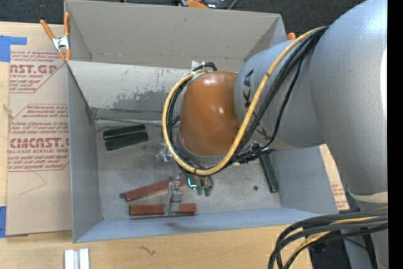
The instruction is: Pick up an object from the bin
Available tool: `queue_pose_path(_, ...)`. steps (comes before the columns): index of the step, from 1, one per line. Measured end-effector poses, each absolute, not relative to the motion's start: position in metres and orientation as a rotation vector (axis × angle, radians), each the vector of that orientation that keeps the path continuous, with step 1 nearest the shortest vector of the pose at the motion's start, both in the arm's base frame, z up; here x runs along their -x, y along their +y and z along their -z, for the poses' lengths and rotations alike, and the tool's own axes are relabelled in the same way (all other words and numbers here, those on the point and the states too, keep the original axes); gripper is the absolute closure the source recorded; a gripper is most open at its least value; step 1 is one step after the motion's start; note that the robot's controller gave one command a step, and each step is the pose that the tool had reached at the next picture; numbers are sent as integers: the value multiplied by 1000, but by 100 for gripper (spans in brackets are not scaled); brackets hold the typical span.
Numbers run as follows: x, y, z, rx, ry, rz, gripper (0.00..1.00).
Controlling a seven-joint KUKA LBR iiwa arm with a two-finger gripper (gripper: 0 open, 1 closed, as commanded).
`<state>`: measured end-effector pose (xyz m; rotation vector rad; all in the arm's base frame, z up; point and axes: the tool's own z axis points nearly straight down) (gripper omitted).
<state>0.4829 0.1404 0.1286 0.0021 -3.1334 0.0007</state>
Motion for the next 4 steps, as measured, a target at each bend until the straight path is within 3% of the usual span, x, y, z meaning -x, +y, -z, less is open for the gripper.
queue_pose_path(1,-506,97,-67,-51,-3137,-2,0)
queue_pose_path(2,-508,100,-71,-57,-3143,3,100)
queue_pose_path(3,-520,107,-136,-442,-3116,1,100)
queue_pose_path(4,-504,92,-234,-425,-3122,0,100)
